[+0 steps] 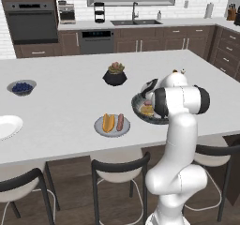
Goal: Place one bun and one sausage from the bowl on each plate.
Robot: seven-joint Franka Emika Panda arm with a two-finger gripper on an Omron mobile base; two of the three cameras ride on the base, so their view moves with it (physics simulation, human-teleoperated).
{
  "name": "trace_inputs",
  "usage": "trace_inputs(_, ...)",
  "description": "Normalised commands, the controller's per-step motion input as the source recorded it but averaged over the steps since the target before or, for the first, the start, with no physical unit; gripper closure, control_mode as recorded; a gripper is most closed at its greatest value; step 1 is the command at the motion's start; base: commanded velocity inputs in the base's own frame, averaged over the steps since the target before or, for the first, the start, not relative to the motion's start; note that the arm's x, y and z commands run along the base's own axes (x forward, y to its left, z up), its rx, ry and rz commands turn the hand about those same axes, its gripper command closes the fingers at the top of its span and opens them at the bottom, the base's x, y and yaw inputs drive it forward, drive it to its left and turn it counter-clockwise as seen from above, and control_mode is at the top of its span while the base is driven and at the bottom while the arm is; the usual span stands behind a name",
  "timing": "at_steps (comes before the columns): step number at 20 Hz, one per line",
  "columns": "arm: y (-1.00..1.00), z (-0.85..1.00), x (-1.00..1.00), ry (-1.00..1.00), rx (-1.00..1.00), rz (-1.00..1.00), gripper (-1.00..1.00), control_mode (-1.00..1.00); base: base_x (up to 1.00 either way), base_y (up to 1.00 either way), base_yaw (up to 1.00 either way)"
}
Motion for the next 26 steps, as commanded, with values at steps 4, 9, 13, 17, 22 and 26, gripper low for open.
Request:
trace_inputs(4, 0.00, 0.00, 0.00, 0.00, 0.00, 0.00, -1.00, -1.00, 0.00, 0.00, 0.00)
trace_inputs(9, 0.00, 0.00, 0.00, 0.00, 0.00, 0.00, 1.00, -1.00, 0.00, 0.00, 0.00)
trace_inputs(13, 0.00, 0.00, 0.00, 0.00, 0.00, 0.00, 1.00, -1.00, 0.00, 0.00, 0.00)
trace_inputs(17, 0.00, 0.00, 0.00, 0.00, 0.00, 0.00, 1.00, -1.00, 0.00, 0.00, 0.00)
trace_inputs(22, 0.00, 0.05, -0.12, 0.00, 0.00, 0.00, 1.00, -1.00, 0.00, 0.00, 0.00)
trace_inputs(26, 0.00, 0.53, -0.23, 0.04, 0.00, -0.01, 1.00, -1.00, 0.00, 0.00, 0.00)
